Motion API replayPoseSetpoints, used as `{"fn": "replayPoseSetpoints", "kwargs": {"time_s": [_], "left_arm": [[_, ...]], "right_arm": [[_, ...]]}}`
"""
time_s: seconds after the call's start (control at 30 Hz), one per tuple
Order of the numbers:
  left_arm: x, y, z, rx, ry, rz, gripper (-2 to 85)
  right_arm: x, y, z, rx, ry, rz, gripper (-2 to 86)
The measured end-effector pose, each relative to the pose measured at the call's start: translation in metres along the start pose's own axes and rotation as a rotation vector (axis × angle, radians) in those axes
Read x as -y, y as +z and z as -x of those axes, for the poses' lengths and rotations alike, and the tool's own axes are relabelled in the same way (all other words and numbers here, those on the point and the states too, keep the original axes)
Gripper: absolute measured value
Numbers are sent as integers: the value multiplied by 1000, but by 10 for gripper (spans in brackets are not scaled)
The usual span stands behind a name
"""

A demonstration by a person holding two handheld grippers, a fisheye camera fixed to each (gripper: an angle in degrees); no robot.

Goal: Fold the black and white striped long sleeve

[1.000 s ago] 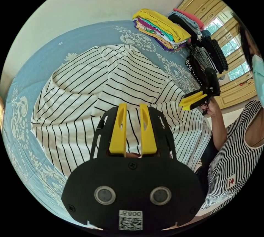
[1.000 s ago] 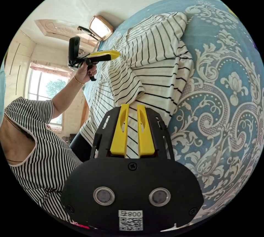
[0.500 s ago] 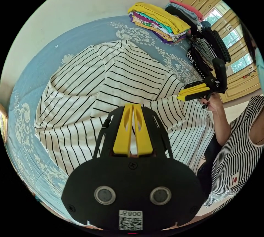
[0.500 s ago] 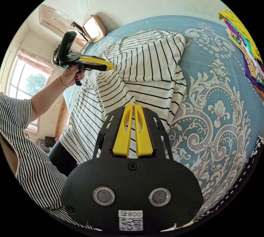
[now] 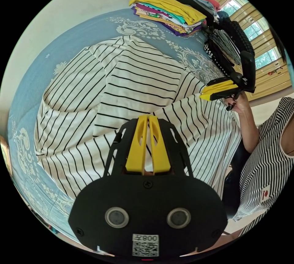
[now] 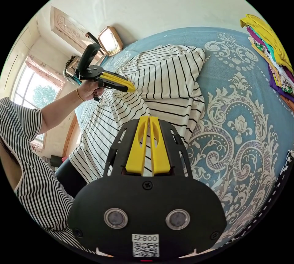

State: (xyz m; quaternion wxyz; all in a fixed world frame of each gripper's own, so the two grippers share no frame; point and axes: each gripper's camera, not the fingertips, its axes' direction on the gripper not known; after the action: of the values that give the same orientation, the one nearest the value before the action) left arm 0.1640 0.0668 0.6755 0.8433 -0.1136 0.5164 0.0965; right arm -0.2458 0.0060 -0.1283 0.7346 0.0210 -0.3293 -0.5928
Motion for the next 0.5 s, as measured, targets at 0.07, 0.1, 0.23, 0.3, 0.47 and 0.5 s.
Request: {"fn": "replayPoseSetpoints", "kwargs": {"time_s": [0.07, 0.1, 0.23, 0.3, 0.47, 0.5], "left_arm": [[-4, -11, 0, 1, -11, -33, 9], [-6, -14, 0, -1, -15, -48, 8], [-13, -42, 7, -24, -53, -171, 5], [-14, -51, 11, -30, -58, -208, 4], [-4, -48, 24, 7, -62, -197, 5], [-4, -45, 26, 11, -66, -191, 5]], "right_arm": [[1, -2, 8, 0, -4, -13, 3], [1, -4, 11, -2, -6, -25, 3], [9, -21, 25, -25, -21, -114, 3], [17, -30, 30, -62, -23, -153, 3], [44, -36, 31, -170, 23, -218, 3], [46, -30, 30, -180, 31, -204, 3]]}}
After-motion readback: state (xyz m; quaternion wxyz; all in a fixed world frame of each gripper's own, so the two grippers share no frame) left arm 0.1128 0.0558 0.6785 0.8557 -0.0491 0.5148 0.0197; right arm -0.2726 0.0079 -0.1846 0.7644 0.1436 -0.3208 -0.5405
